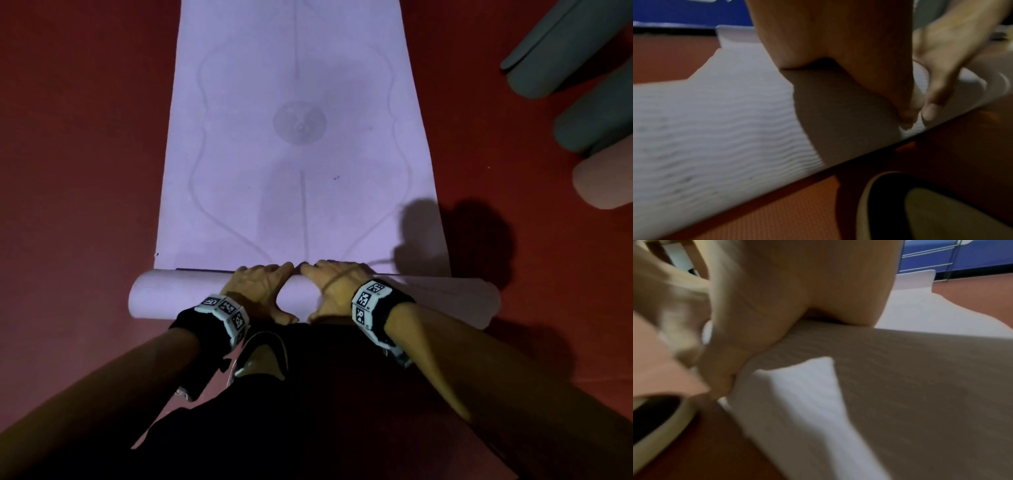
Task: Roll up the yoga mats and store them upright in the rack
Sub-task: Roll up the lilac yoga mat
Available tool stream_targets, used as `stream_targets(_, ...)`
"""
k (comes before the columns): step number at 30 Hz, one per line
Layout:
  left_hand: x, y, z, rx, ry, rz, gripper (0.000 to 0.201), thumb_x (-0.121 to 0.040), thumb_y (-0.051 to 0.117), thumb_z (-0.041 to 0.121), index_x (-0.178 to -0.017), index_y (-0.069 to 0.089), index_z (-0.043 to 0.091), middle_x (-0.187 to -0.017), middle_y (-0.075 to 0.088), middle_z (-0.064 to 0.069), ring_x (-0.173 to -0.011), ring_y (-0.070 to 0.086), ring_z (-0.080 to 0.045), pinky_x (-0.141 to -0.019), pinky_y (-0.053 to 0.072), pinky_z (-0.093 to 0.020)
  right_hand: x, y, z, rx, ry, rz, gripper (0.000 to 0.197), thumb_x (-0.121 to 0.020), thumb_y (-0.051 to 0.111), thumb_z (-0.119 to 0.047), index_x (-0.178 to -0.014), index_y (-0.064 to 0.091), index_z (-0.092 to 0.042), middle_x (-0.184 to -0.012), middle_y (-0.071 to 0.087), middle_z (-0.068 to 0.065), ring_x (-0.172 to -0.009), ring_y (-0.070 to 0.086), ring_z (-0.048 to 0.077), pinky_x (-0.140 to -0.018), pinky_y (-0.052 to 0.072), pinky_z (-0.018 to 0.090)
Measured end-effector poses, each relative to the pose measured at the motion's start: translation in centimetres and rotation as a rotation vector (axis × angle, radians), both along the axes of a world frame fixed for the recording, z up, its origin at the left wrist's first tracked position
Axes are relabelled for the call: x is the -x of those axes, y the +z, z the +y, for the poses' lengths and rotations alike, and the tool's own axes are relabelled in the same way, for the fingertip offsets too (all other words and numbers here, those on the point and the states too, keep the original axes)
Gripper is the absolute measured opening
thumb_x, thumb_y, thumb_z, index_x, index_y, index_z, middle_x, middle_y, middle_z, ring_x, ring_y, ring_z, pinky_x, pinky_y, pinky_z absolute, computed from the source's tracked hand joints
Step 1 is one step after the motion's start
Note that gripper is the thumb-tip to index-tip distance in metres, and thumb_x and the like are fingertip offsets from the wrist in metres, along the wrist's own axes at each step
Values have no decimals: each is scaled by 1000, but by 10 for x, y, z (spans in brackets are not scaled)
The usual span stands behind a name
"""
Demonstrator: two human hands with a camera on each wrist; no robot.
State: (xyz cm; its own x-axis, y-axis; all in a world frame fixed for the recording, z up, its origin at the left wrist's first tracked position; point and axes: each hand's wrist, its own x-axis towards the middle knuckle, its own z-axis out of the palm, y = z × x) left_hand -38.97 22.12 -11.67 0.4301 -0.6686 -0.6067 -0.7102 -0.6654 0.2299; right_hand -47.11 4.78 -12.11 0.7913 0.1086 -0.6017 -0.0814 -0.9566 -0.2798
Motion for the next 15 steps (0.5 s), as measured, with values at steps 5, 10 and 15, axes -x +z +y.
stream_targets(5, -3, 1, 1, -39, 15, 30, 90, -56, 71, 74, -130, 36, 36, -122, 63, 6, -108, 62, -25, -87, 46, -41, -10, 4, 1, -49, -3, 80, 95, -52, 78, -72, -132, 41, -39, -119, 66, -6, -104, 66, 25, -85, 52, 39)
stream_targets(10, 9, 3, 6, -48, 13, -11, 91, -58, 73, 72, -131, 35, 34, -124, 61, 4, -109, 62, -26, -88, 44, -42, 2, 1, 4, -33, 10, 39, 91, -58, 80, -70, -133, 40, -35, -123, 61, -2, -111, 63, 26, -85, 50, 40)
stream_targets(15, 17, 2, 10, -54, 20, -34, 91, -57, 74, 73, -127, 34, 32, -124, 58, 0, -111, 58, -29, -91, 43, -46, 8, 0, 8, -59, 17, 21, 90, -61, 79, -67, -131, 34, -33, -122, 62, -1, -108, 64, 29, -84, 51, 42)
